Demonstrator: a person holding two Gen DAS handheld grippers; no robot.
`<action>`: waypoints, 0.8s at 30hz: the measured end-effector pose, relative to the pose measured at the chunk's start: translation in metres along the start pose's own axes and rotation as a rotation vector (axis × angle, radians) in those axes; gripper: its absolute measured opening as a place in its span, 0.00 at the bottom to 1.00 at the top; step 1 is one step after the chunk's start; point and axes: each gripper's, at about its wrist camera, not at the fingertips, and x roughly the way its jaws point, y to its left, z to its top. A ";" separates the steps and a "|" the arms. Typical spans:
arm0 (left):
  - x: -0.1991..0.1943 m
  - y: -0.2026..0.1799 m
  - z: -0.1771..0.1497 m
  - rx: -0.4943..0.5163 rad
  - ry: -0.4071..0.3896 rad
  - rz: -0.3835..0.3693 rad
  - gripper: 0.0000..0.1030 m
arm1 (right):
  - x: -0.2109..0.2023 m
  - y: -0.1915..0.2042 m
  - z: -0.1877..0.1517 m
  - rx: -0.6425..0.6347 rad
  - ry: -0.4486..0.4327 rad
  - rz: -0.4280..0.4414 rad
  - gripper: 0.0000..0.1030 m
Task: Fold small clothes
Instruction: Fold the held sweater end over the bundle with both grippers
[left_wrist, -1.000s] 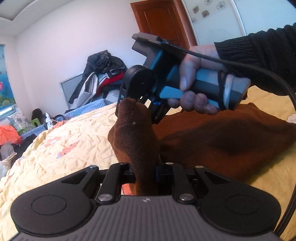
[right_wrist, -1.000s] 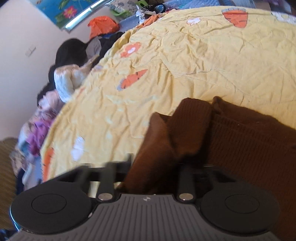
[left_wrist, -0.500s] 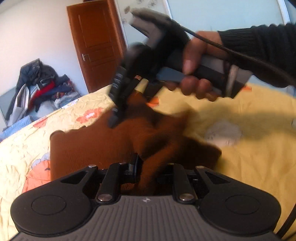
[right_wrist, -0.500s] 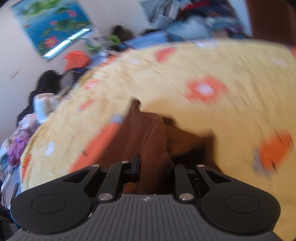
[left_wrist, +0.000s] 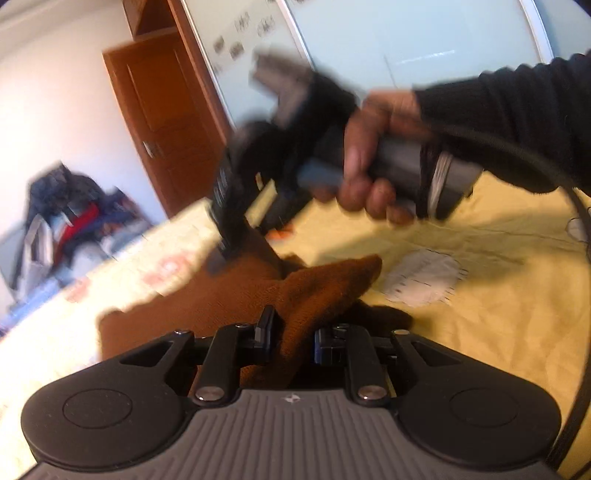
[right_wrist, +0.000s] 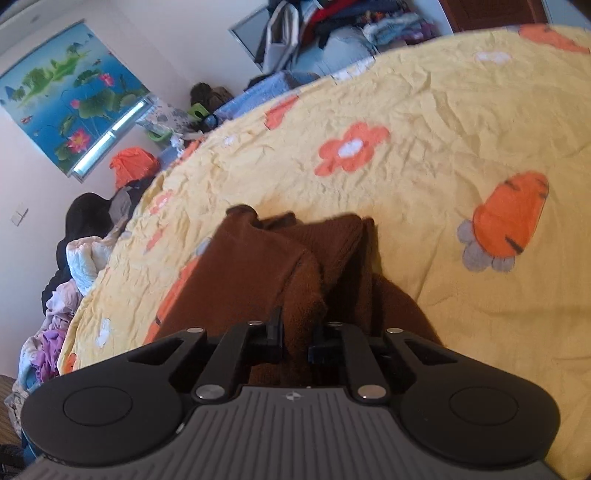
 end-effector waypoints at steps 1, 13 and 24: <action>0.001 0.002 -0.002 -0.018 0.010 -0.016 0.14 | -0.009 0.000 0.000 0.000 -0.017 0.019 0.16; -0.034 0.074 -0.024 -0.392 -0.014 -0.249 0.50 | -0.012 -0.030 -0.030 0.109 -0.046 -0.053 0.40; -0.024 0.248 -0.101 -1.196 -0.050 -0.229 0.92 | -0.016 -0.035 -0.029 0.157 -0.087 -0.144 0.99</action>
